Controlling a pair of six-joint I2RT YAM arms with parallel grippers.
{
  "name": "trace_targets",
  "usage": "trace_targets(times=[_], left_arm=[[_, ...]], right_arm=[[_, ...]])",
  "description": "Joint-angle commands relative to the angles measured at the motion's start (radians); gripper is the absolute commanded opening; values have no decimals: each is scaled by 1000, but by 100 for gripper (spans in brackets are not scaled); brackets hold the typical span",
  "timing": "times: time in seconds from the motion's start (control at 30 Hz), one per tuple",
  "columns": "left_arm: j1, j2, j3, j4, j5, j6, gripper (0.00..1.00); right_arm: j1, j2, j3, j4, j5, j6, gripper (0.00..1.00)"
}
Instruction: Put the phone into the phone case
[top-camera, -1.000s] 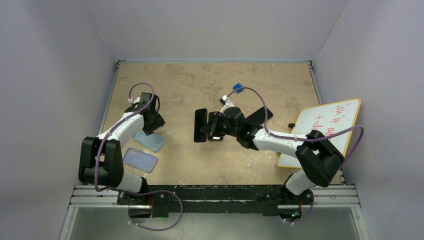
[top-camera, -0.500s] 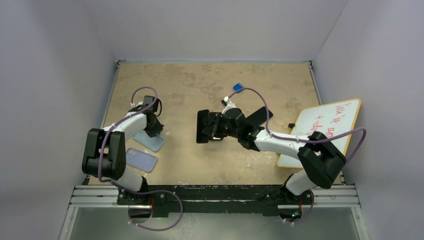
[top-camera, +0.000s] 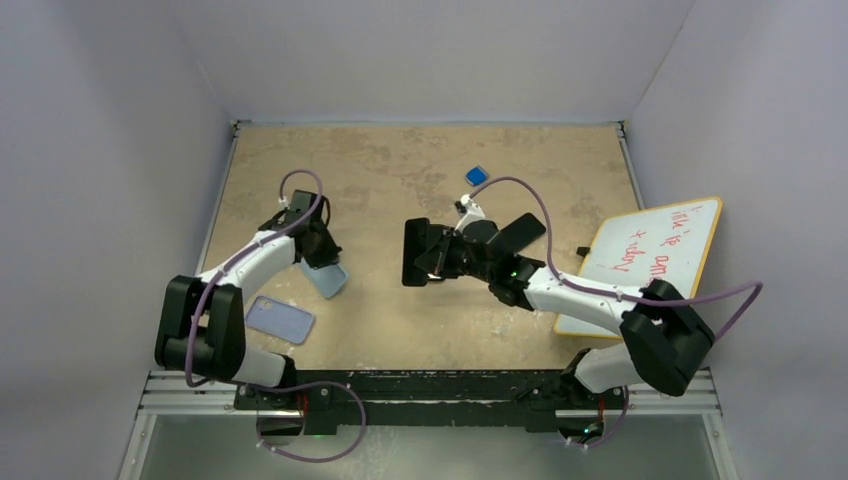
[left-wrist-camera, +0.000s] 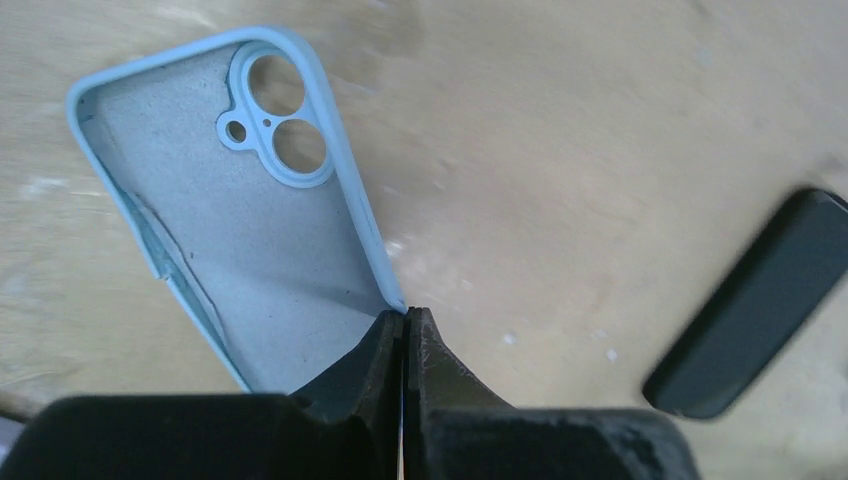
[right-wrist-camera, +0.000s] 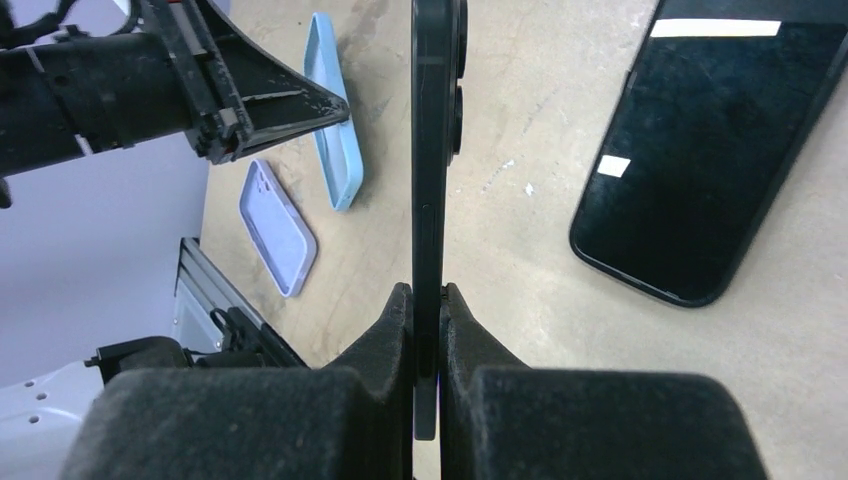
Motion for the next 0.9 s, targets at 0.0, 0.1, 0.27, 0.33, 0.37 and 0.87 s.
trace_targets(times=[0.0, 0.1, 0.27, 0.33, 0.37, 0.87], left_arm=[[-99, -71, -22, 73, 133, 6, 0], [-203, -66, -31, 100, 151, -34, 0], [-372, -16, -18, 140, 131, -57, 0], [-410, 13, -14, 139, 126, -69, 0], [-425, 25, -16, 157, 138, -75, 0], [-488, 43, 72, 188, 96, 28, 66]], right_arm=[[-29, -92, -45, -1, 32, -16, 0], [-54, -168, -89, -43, 49, -23, 0], [-111, -340, -160, -147, 101, -46, 0], [-133, -394, -179, -182, 112, -54, 0], [-139, -416, -183, -198, 119, -59, 0], [-146, -416, -178, -173, 39, -76, 0]])
